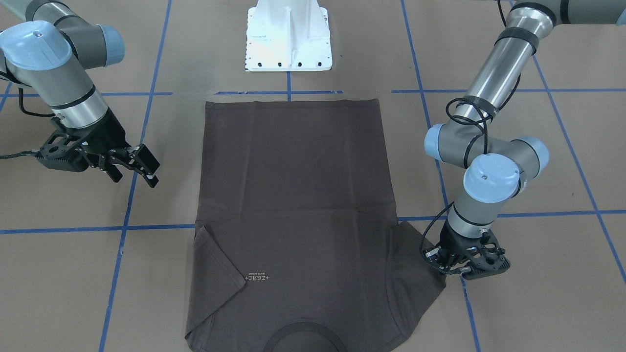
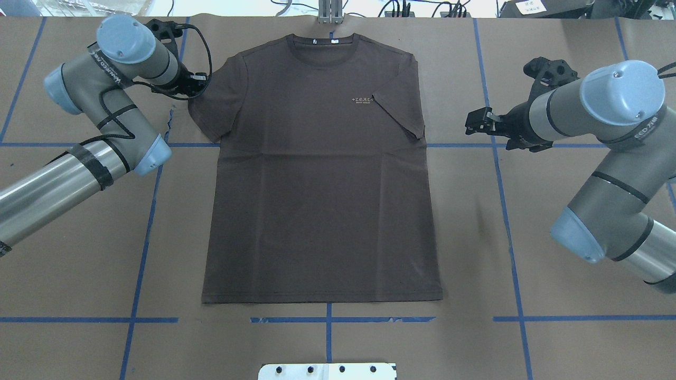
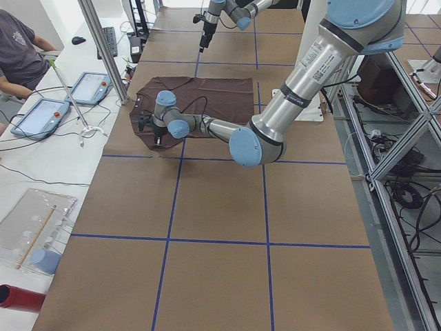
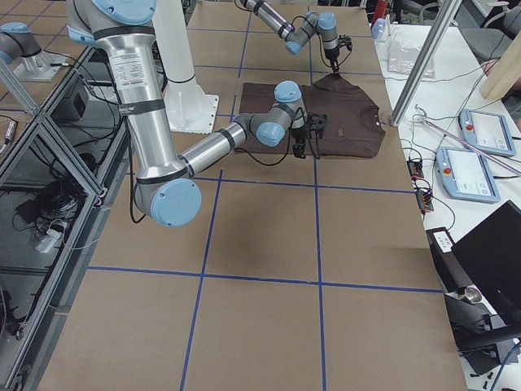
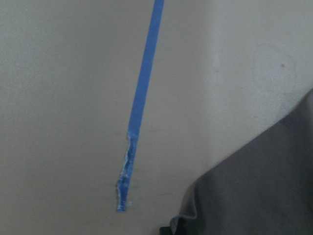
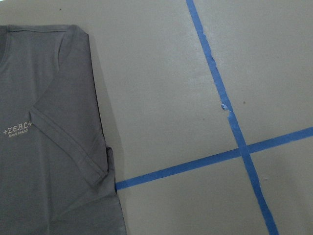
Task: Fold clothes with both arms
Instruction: 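Fold the sleeve nearest the left gripper inward over the shirt body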
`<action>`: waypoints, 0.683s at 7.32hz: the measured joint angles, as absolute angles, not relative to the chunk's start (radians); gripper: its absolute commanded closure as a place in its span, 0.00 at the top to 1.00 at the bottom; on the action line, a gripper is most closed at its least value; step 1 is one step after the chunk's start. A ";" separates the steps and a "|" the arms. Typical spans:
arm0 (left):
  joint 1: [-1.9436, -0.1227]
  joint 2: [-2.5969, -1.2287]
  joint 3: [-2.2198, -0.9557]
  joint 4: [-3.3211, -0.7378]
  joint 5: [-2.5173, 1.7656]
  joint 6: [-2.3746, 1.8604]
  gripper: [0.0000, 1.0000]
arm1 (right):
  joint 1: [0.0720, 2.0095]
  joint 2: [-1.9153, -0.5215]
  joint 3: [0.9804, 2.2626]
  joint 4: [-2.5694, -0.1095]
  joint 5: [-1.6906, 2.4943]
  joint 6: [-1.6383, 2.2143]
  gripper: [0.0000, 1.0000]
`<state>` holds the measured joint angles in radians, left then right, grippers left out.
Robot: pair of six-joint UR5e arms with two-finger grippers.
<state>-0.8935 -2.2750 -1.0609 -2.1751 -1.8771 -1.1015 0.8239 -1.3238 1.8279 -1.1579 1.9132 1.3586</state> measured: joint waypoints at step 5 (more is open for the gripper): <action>-0.848 -2.324 -1.134 -2.162 -1.915 -1.331 0.00 | 0.832 -1.327 1.832 -1.158 1.919 1.358 1.00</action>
<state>-0.8479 -2.3238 -1.1339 -2.1623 -1.9149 -1.3306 0.8322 -1.3274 1.8319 -1.1578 1.9186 1.3581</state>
